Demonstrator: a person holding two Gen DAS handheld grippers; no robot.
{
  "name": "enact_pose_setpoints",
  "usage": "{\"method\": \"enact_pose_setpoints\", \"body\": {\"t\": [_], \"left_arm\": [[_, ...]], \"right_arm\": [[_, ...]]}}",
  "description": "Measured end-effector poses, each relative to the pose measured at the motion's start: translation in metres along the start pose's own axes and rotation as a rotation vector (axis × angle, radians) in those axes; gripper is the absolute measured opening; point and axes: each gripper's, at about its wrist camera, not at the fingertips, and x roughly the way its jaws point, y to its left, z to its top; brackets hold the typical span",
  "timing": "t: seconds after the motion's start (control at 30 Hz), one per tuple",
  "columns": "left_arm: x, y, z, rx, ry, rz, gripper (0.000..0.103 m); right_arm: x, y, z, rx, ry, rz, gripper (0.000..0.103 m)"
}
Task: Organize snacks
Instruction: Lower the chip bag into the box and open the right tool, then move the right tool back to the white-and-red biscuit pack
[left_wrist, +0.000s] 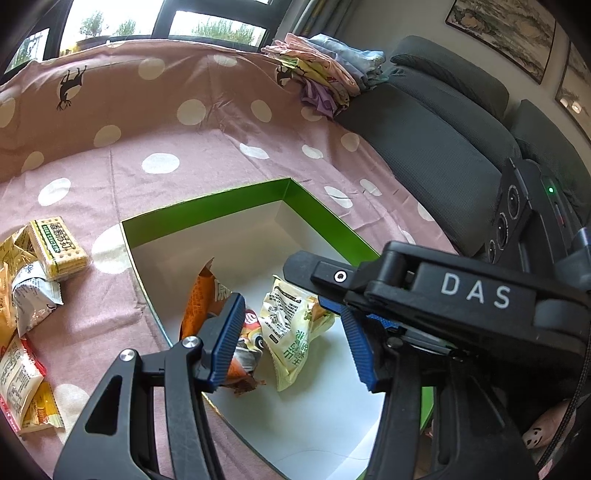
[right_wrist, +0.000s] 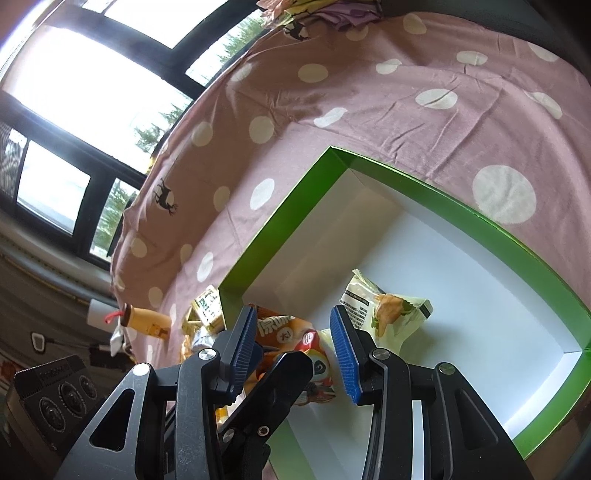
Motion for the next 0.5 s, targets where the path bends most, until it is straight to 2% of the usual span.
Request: {"method": "enact_pose_setpoints", "body": {"t": [0.37,0.5], "left_arm": [[-0.015,0.02,-0.005,-0.032,-0.016,0.053,0.054],[-0.036,0.038,-0.008,-0.063,-0.042,0.093,0.054]], "right_arm": [[0.0,0.005,-0.002,-0.011,-0.001,-0.012,0.043],[-0.001,0.012,-0.003,-0.028,-0.011,-0.036,0.043]]}}
